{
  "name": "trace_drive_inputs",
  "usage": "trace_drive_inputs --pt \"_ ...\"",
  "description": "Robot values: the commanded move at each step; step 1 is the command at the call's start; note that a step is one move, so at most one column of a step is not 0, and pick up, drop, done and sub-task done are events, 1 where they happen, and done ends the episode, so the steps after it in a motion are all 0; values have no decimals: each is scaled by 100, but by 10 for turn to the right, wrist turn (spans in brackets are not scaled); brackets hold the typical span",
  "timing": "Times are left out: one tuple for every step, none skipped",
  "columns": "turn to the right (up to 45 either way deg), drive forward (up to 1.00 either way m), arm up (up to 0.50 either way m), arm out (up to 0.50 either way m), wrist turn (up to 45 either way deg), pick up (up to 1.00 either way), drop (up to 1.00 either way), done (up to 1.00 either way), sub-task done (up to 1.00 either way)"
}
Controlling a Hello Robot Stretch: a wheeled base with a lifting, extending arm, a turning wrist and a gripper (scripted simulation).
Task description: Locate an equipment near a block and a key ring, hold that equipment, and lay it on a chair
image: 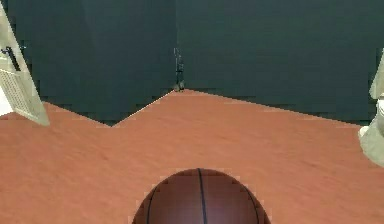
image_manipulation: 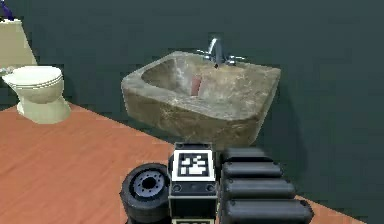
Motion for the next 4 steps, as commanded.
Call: trace_drive_inputs --pt "0 35 0 0 0 0 0 0 0" --pt "-450 0 0 0 0 0 0 0 0" --pt "-120 0 0 0 0 0 0 0 0" --pt "0 100 0 0 0 0 0 0 0"
